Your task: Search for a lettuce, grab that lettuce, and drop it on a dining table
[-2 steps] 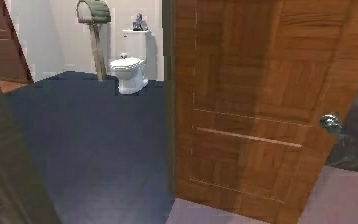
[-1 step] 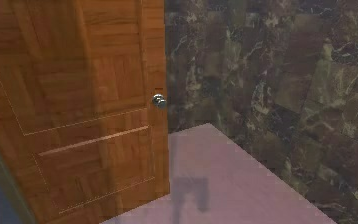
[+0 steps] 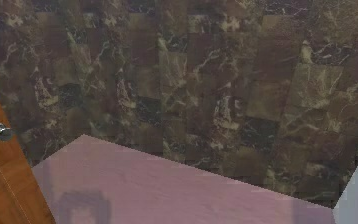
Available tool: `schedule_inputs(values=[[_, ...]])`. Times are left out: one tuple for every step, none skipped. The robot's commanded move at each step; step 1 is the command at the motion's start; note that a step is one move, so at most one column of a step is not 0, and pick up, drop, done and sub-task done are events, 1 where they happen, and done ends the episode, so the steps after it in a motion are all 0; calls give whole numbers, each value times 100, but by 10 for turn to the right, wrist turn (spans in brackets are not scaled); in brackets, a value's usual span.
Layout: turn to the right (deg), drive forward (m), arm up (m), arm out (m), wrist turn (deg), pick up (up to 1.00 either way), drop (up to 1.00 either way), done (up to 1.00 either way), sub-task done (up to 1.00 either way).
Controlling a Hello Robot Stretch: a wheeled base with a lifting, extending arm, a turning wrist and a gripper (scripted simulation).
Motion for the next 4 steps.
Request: schedule_inputs(values=[[0, 0, 50, 0, 0, 0, 0, 0, 0], [0, 0, 38, 0, 0, 0, 0, 0, 0], [0, 0, 0, 44, 0, 0, 0, 0, 0], [0, 0, 0, 0, 450, 0, 0, 0, 0]])
